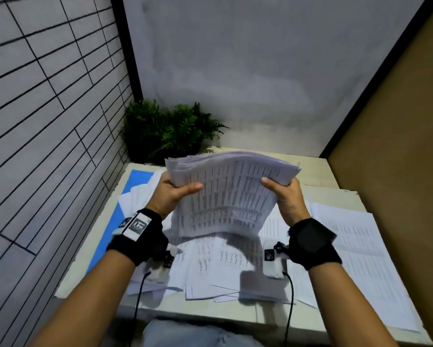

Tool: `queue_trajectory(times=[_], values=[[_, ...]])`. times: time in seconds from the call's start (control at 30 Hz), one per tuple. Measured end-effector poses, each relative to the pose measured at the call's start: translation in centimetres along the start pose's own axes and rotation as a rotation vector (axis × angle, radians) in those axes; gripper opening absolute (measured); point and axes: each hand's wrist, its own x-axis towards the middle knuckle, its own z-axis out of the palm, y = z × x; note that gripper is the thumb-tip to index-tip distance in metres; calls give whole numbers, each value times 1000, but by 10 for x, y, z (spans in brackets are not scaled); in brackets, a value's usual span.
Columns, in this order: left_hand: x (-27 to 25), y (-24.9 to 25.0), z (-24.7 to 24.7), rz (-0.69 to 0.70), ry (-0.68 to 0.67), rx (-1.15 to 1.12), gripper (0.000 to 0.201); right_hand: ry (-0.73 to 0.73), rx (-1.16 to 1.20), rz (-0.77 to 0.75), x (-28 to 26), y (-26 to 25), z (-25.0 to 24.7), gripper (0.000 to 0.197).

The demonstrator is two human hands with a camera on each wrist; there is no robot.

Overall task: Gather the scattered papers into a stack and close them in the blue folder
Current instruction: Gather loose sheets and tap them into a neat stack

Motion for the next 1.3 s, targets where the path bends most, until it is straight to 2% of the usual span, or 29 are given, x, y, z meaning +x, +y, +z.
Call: queue_trajectory(times=[0.1, 0.2, 0.33, 0.37, 0.47, 0.5, 0.57, 0.6, 0.67, 0.73, 0.83, 0.9, 1.0, 1.07, 1.13, 1.2, 1.23, 1.3], values=[[2, -7, 6, -41, -55, 64, 75, -59, -51, 20, 4, 0, 4, 38], [10, -12, 8, -68, 50, 63, 50, 35, -42, 21, 13, 7, 7, 34], [11, -11, 3, -89, 93, 28, 25, 58, -105, 21, 11, 6, 8, 25], [11, -11, -1, -61, 77, -6, 26, 79, -63, -4, 10, 3, 5, 24], [7, -17, -8, -96, 32, -19, 64, 88, -8, -16, 9, 3, -3, 36], [7, -20, -7, -121, 2, 4, 63, 71, -59, 15, 7, 6, -2, 32], [6, -17, 0, -145, 0, 35, 35, 82, -121, 33, 4, 9, 2, 20], [6, -13, 2, -139, 37, 43, 29, 104, -125, 19, 3, 7, 4, 19], [6, -6, 1, -54, 23, -4, 34, 127, -72, -24, 3, -1, 0, 20], [4, 0, -1, 3, -39, -39, 53, 114, -29, -41, 2, -6, -5, 20], [-1, -11, -2, -35, -60, -22, 71, 69, -117, 18, -4, 3, -4, 24], [-1, -18, 0, -82, -37, 20, 70, 67, -152, 70, -10, 9, 3, 26], [-1, -11, 1, -123, 31, 18, 47, 93, -155, 72, -11, 3, 8, 26], [1, -7, -2, -128, 39, -3, 47, 94, -140, 67, -11, -4, 10, 26], [0, -17, -7, -177, 31, 20, 54, 77, -155, 124, -12, 3, 11, 28], [-3, -45, -13, -290, 21, 28, 68, 44, -215, 268, -15, 27, 15, 35], [-5, -60, -13, -357, 13, 29, 68, 33, -255, 349, -19, 40, 16, 41], [-12, -80, -12, -419, 14, 17, 49, 50, -312, 441, -26, 62, 18, 46]])
